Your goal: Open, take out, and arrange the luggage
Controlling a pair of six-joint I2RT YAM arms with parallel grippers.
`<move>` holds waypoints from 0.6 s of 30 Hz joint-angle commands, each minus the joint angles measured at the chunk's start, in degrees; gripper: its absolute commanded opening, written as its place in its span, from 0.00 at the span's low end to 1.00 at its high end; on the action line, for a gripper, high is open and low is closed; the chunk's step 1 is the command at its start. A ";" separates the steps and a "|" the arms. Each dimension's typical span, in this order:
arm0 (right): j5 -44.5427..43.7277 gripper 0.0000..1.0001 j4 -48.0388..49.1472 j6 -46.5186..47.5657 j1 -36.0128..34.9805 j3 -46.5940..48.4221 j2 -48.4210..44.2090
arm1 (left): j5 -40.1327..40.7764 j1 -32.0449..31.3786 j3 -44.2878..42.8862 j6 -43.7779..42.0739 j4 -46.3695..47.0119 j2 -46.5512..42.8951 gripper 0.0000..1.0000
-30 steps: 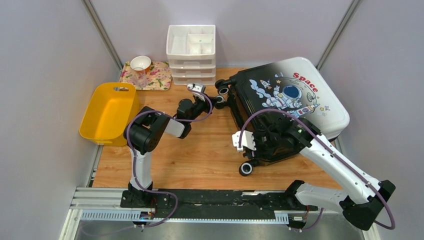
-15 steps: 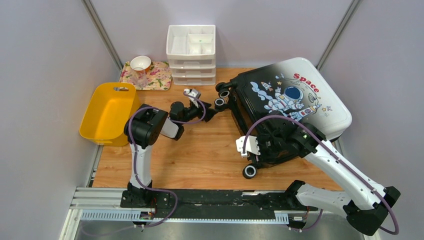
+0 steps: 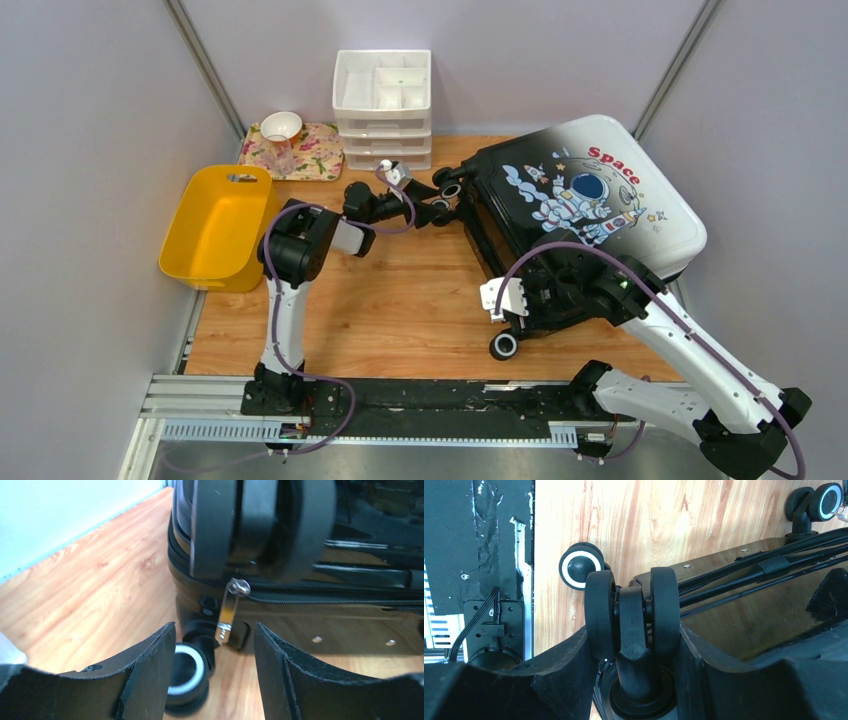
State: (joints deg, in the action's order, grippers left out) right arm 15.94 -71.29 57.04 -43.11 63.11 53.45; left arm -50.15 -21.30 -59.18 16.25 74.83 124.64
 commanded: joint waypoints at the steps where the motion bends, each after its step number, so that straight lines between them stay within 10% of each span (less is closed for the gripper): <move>1: -3.99 0.00 -24.25 -7.82 0.84 -0.27 -1.77 | -4.69 0.03 -6.56 -0.87 10.95 4.29 0.66; 18: -3.20 0.00 -24.16 -7.03 0.84 0.43 -0.45 | -5.93 -2.17 -15.61 2.82 10.08 11.06 0.63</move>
State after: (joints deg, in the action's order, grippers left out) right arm 15.97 -71.40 57.08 -43.11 62.92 53.56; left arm -55.02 -23.18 -71.48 17.08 75.05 134.54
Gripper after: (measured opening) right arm 0.523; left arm 0.652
